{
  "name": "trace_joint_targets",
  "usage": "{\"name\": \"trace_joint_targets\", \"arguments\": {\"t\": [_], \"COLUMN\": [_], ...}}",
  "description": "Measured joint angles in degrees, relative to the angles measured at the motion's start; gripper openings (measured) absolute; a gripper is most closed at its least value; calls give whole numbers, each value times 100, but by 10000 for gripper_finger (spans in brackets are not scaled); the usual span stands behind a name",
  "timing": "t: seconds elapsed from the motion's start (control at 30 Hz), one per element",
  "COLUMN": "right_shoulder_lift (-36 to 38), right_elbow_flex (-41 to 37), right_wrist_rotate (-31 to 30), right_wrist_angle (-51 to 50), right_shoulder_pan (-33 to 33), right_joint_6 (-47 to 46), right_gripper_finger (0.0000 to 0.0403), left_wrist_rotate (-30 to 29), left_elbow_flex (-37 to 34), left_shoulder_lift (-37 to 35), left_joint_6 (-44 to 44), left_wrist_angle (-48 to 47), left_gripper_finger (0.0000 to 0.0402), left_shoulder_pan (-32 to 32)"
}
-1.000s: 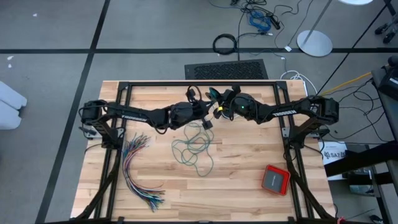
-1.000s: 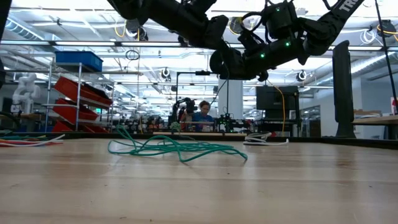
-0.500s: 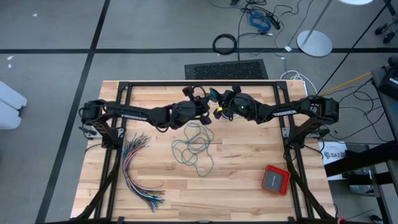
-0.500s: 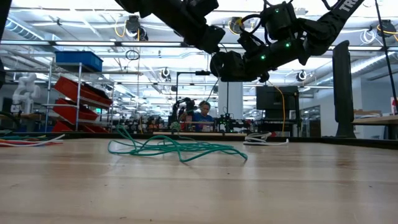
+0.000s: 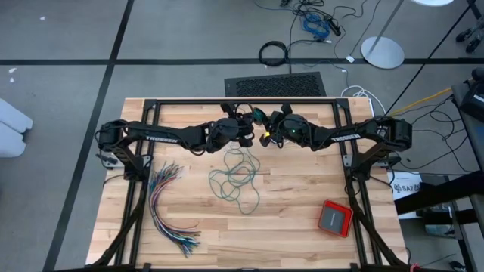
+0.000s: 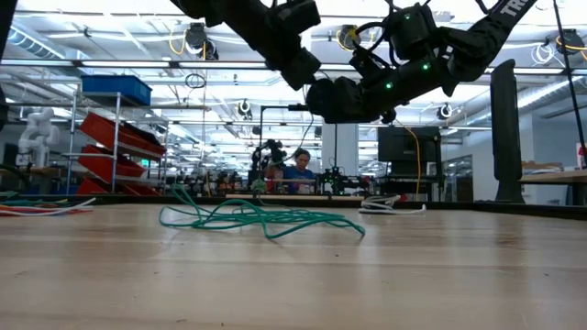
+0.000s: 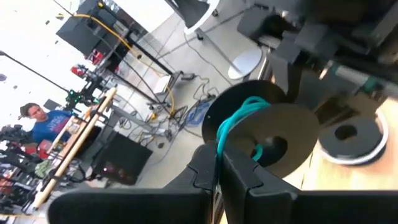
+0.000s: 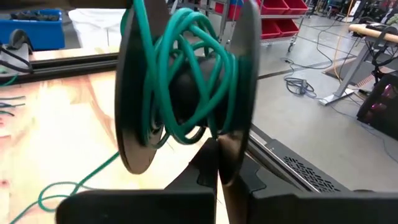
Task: Coil cords
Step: Coil the green wire onto the spool
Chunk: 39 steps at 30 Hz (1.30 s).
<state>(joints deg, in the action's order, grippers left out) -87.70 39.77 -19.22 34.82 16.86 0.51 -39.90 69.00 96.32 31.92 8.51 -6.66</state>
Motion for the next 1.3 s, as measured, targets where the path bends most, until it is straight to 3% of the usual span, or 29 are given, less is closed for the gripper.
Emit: {"name": "trace_joint_targets", "arguments": {"t": [0.9, 1.3], "right_shoulder_lift": [0, 0], "right_elbow_flex": [2, 0], "right_wrist_rotate": [136, 269], "right_wrist_angle": [-172, -1003], "right_shoulder_pan": [-11, -4], "right_joint_6": [42, -263], "right_gripper_finger": [0, 0], "left_wrist_rotate": [851, 2028], "left_elbow_flex": [-1, -3], "left_shoulder_lift": [-362, -53], "left_joint_6": [-124, -867], "left_wrist_angle": [-808, -1178], "left_gripper_finger": [16, 16], "left_shoulder_pan": [-64, -393]}}
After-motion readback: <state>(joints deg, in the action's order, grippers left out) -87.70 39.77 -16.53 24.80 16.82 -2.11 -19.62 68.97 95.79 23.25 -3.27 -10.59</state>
